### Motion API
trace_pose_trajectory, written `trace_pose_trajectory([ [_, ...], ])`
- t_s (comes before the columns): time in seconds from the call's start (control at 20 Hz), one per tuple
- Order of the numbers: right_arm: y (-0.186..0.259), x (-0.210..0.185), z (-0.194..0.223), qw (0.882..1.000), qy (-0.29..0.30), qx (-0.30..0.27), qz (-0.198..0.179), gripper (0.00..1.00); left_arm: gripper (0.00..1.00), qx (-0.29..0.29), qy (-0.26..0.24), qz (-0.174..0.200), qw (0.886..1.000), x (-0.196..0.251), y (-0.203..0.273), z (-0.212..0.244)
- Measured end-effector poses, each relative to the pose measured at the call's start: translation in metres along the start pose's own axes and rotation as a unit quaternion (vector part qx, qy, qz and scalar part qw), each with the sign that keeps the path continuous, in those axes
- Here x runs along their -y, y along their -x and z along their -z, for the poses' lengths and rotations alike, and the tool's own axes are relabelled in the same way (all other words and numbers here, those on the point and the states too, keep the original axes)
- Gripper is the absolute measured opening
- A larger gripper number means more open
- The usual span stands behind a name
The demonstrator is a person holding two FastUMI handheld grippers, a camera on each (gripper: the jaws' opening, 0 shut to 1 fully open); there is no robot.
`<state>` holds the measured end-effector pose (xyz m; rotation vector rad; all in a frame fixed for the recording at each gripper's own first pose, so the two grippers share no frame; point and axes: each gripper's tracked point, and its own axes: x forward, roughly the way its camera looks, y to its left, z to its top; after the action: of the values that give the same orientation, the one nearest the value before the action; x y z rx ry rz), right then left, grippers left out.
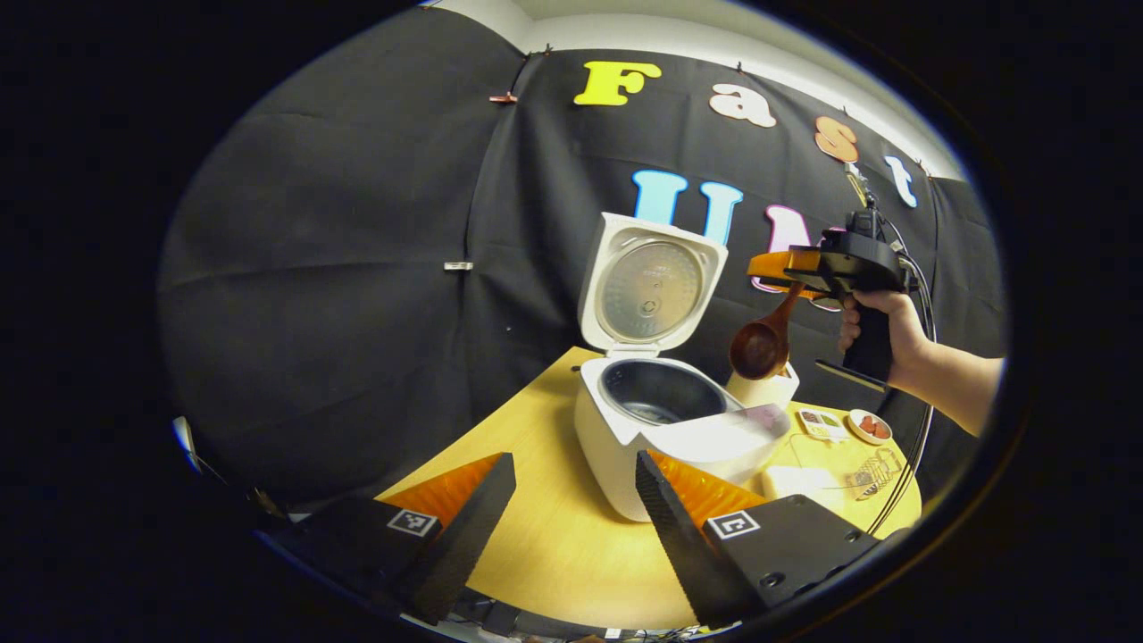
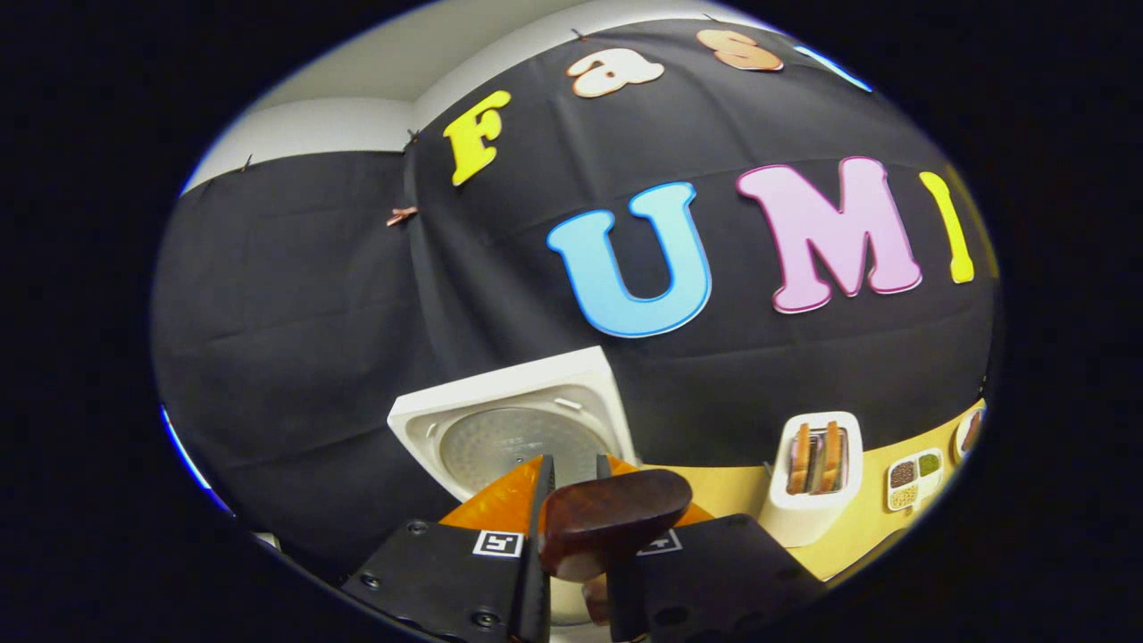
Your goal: Close the left gripper, press the button to open the rice cooker; take a wooden spoon from the chopstick holder with the right hand, scoop a spoonful of rice and pour it into the rice cooker, then put the wooden spoon back into the chopstick holder.
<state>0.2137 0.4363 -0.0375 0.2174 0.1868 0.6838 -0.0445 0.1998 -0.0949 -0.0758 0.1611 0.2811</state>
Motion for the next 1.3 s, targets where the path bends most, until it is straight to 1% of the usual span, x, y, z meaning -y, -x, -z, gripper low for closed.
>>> trace_pose_trajectory([
  [0.15,0.033,0.044,-0.024,0.999,-0.020,0.017,0.024,0.24,0.94,0.006,-0.012,0.024,1.000,0.028,0.000,-0.009],
  [0.3,0.075,0.099,-0.053,0.997,-0.031,0.037,0.067,0.24,0.94,0.009,-0.021,0.052,0.998,0.059,-0.001,-0.015],
  [0.45,0.124,0.153,-0.075,0.992,-0.046,0.054,0.107,0.24,0.94,0.011,-0.032,0.070,0.997,0.088,-0.002,-0.021],
  [0.55,0.148,0.191,-0.079,0.987,-0.062,0.056,0.136,0.24,0.94,0.013,-0.034,0.081,0.996,0.108,-0.002,-0.026],
  [0.65,0.180,0.225,-0.080,0.982,-0.077,0.056,0.161,0.24,0.94,0.012,-0.027,0.091,0.995,0.128,-0.002,-0.030],
  [0.7,0.199,0.243,-0.088,0.980,-0.079,0.058,0.173,0.24,0.94,0.012,-0.023,0.095,0.995,0.138,-0.002,-0.032],
  [0.85,0.236,0.291,-0.084,0.973,-0.088,0.057,0.204,0.24,0.94,0.015,-0.023,0.093,0.995,0.162,-0.003,-0.038],
  [0.95,0.253,0.320,-0.077,0.969,-0.095,0.053,0.222,0.24,0.94,0.015,-0.016,0.090,0.996,0.175,-0.003,-0.041],
  [1.15,0.271,0.372,-0.054,0.961,-0.112,0.041,0.248,0.24,0.94,0.014,-0.019,0.073,0.997,0.194,0.003,-0.043],
  [1.3,0.274,0.402,-0.024,0.956,-0.137,0.025,0.260,0.24,0.94,0.011,-0.020,0.054,0.998,0.202,0.006,-0.042],
])
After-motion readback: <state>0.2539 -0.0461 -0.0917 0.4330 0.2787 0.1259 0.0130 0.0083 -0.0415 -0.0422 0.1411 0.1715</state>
